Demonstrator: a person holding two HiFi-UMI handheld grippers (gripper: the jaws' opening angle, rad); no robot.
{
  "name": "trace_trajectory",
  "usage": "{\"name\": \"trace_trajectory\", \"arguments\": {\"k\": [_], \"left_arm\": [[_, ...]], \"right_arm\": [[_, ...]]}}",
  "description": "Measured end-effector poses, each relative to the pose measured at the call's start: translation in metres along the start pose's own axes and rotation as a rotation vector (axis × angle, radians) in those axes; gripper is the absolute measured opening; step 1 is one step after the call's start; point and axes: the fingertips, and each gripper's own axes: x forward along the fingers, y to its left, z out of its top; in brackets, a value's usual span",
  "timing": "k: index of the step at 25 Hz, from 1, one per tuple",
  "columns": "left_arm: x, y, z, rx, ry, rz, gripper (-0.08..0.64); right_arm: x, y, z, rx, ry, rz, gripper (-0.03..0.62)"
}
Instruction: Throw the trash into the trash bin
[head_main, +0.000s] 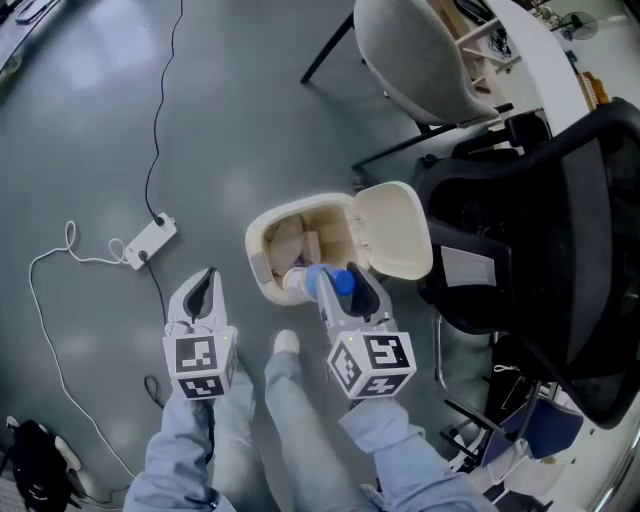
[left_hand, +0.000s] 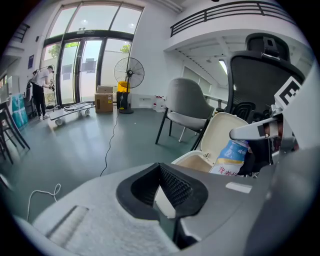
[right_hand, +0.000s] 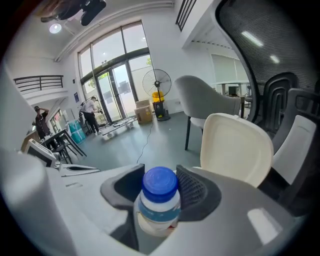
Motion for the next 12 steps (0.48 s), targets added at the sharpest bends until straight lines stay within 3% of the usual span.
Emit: {"name": "trace_trajectory", "arguments": {"k": [12], "left_arm": [[0.02,0.017,-0.009,-0.006,0.046,0.014,-0.005]], "right_arm": [[0.086,-0.04,-0.045,-0.034,0.072,-0.079,0.202]]}}
